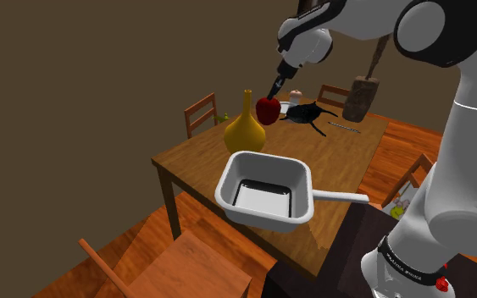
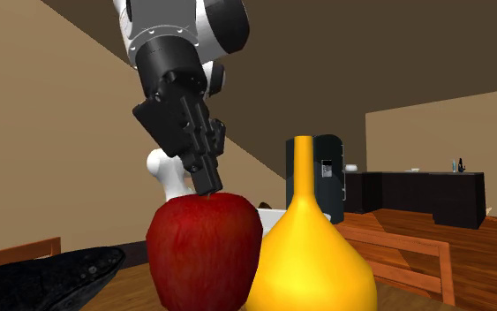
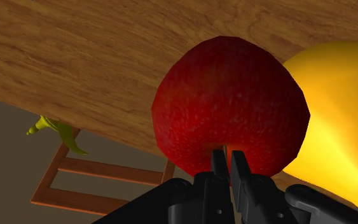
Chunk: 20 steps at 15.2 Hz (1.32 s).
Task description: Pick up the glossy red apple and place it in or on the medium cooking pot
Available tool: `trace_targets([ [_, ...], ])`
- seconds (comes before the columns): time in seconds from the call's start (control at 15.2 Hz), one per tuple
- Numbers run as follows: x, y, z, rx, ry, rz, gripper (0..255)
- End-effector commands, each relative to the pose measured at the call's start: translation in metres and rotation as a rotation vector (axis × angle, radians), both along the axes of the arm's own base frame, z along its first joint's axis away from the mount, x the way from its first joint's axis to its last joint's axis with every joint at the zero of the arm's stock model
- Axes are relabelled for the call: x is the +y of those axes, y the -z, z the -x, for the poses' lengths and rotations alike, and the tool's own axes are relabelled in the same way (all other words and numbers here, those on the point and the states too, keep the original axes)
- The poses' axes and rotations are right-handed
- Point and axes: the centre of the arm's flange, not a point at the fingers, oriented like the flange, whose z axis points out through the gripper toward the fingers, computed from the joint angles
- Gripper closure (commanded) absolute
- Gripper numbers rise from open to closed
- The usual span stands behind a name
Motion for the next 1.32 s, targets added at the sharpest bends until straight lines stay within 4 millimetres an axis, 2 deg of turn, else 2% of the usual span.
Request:
trace_targets([
  [0.0,0.001,-0.011,0.000,0.000,0.000,0.000,255],
  [1.06,0.001,-0.093,0.000,0.000,0.000,0.000,255],
  [1.25,0.026,-0.100,0.030,0.000,0.000,0.000,255],
])
